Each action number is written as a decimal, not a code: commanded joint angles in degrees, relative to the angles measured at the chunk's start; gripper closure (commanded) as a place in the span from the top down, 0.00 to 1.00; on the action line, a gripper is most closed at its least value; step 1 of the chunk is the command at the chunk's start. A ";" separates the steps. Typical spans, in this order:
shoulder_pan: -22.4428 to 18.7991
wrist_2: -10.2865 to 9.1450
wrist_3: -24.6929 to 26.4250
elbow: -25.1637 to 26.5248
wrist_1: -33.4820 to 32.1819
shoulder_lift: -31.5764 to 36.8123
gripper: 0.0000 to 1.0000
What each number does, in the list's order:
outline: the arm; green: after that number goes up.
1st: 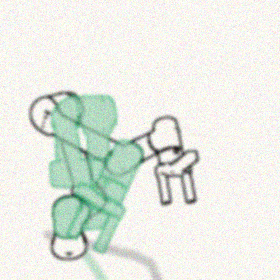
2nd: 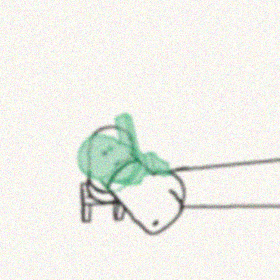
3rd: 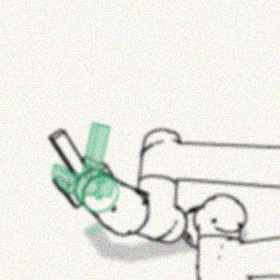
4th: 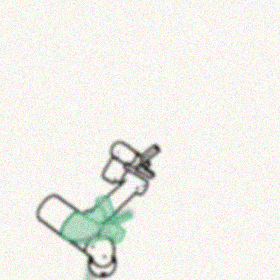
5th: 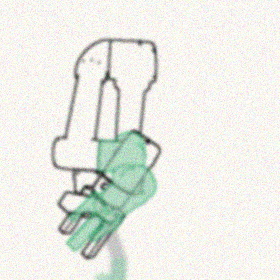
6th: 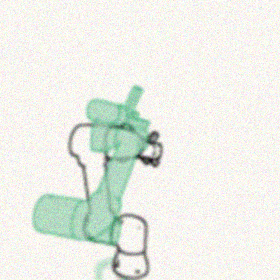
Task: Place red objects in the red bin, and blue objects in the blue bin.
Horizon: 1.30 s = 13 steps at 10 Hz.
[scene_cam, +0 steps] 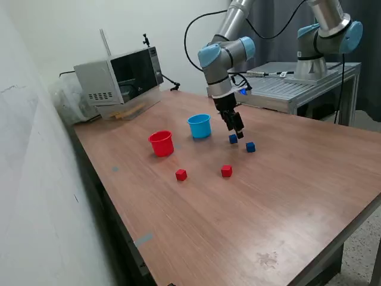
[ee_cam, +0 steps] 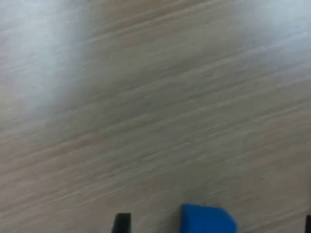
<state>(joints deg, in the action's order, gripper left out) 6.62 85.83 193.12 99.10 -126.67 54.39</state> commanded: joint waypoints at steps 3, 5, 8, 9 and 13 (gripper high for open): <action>0.85 0.65 0.24 -0.13 -0.60 -0.43 1.00; 0.76 0.56 0.24 -0.22 -0.60 -0.43 1.00; 0.14 0.47 0.24 -0.74 -0.60 -2.00 1.00; 0.14 0.56 0.24 -0.75 -0.60 -2.10 1.00; 0.58 1.09 0.24 -1.62 -0.60 -2.18 0.00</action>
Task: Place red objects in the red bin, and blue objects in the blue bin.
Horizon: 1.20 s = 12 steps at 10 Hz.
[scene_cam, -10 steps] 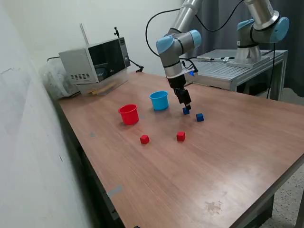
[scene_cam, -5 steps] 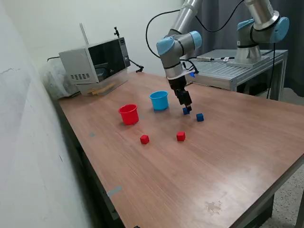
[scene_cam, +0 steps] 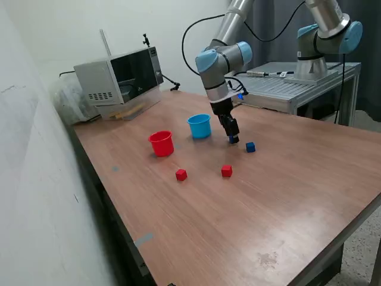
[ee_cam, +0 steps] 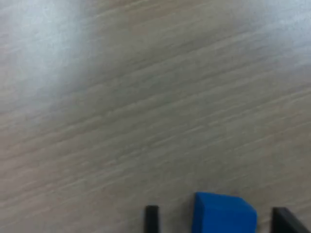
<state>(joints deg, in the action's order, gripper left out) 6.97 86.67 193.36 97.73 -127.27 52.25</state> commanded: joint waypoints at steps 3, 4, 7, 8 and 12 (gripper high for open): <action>0.41 0.69 0.00 -0.08 0.00 1.18 0.00; 0.41 0.96 0.00 -0.08 0.00 1.97 0.00; 0.50 1.22 -0.09 -0.08 0.79 6.80 0.00; 0.50 1.22 -0.09 -0.26 0.96 8.12 0.00; 6.82 1.13 -0.70 -2.71 1.32 9.62 0.00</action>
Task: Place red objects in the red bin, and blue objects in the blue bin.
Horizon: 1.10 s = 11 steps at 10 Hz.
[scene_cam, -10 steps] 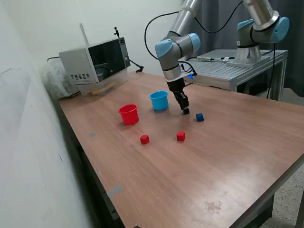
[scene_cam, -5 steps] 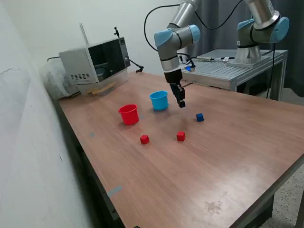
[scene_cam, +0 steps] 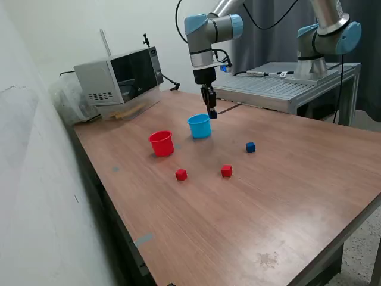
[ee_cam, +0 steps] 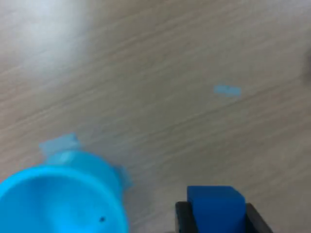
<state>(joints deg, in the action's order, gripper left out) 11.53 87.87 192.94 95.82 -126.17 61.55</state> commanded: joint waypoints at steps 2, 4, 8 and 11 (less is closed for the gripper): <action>4.99 -0.16 -0.46 -1.95 3.29 0.15 0.00; 8.40 -0.16 -1.69 -1.69 3.39 0.06 0.00; 9.31 -0.07 -2.04 -1.34 3.39 -0.38 0.00; 8.69 -0.16 -2.57 -1.43 3.48 -0.38 1.00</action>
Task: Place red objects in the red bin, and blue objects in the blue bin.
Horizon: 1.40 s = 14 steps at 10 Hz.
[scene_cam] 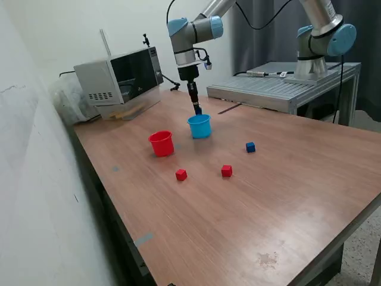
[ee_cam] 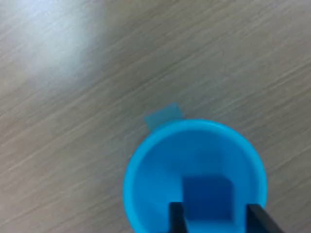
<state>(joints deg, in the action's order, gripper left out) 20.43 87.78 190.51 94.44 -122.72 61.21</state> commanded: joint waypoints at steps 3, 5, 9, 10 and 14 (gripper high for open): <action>-0.57 -0.07 -0.13 -0.05 0.11 -0.03 1.00; -2.23 -0.16 -0.13 0.30 2.55 0.14 1.00; -14.00 -0.77 3.27 2.14 5.91 1.45 1.00; -15.41 -0.86 6.25 2.41 5.82 1.63 1.00; -18.85 -8.41 9.09 1.81 4.69 0.24 1.00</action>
<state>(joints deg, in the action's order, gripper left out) 2.30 82.03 198.88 96.61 -117.48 62.34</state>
